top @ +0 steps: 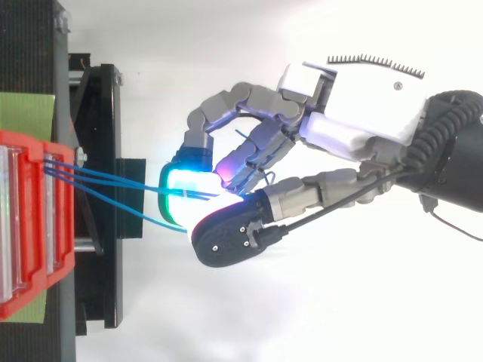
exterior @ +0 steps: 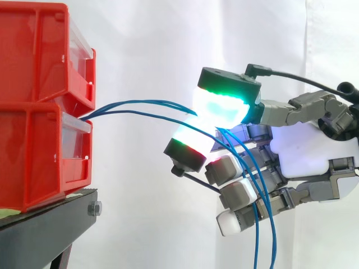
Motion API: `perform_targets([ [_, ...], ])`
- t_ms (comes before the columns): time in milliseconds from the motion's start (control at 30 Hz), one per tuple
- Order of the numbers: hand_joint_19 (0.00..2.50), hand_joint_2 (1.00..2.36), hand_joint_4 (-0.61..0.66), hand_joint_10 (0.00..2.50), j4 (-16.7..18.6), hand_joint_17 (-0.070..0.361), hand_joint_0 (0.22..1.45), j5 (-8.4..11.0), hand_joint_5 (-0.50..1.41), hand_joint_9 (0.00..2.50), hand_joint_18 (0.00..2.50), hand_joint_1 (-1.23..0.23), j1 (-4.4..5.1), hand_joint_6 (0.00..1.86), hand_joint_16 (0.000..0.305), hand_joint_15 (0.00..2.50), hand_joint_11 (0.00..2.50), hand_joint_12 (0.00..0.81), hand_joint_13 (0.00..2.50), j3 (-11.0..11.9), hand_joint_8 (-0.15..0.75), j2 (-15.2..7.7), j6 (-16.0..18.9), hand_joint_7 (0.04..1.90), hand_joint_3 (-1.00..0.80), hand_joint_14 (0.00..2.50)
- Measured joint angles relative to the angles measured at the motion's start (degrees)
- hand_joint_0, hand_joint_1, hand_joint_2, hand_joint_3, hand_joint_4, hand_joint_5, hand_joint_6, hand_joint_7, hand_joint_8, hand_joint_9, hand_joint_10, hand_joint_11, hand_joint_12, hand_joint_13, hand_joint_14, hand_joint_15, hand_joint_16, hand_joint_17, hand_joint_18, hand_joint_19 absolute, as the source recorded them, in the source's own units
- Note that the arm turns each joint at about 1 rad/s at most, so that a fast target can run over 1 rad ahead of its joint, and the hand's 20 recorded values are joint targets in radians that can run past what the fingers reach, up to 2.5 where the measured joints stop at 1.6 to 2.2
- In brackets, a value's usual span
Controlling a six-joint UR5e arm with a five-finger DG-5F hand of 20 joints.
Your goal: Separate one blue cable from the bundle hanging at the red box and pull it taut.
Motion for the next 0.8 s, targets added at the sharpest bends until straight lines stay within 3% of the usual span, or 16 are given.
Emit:
perform_targets([
  [133,0.64,1.00,0.07,0.02,0.00,0.112,0.55,0.00,-0.20,1.06,0.66,-0.71,0.01,0.93,0.050,1.00,1.23,0.356,0.98,-0.02,0.269,-0.02,0.00,0.90,-0.50,0.03],
  [267,0.65,1.00,0.08,0.02,0.01,0.115,0.53,0.00,-0.20,1.05,0.65,-0.58,0.00,0.92,0.051,0.99,1.21,0.362,0.96,-0.03,0.274,-0.02,-0.01,0.89,-0.50,0.03],
  [400,0.66,1.00,0.07,0.02,0.01,0.109,0.60,0.00,-0.21,1.04,0.63,-0.47,-0.02,0.91,0.049,0.99,1.22,0.347,0.95,-0.03,0.264,-0.02,0.00,0.92,-0.50,0.03],
  [533,0.66,1.00,0.06,0.02,0.00,0.109,0.62,0.00,-0.21,1.03,0.63,-0.51,0.00,0.93,0.048,1.00,1.21,0.348,0.95,-0.02,0.265,-0.02,0.01,0.93,-0.46,0.03],
  [700,0.65,1.02,0.05,0.02,0.00,0.110,0.63,0.00,-0.21,1.00,0.63,-0.67,-0.01,0.94,0.049,0.99,1.21,0.349,0.95,-0.03,0.268,0.00,0.04,0.97,-0.28,0.03],
  [800,0.64,1.02,0.04,0.02,0.02,0.110,0.65,0.00,-0.21,0.99,0.63,-0.72,-0.03,0.95,0.049,0.99,1.20,0.348,0.94,-0.03,0.263,0.01,0.05,0.96,-0.29,0.03],
])
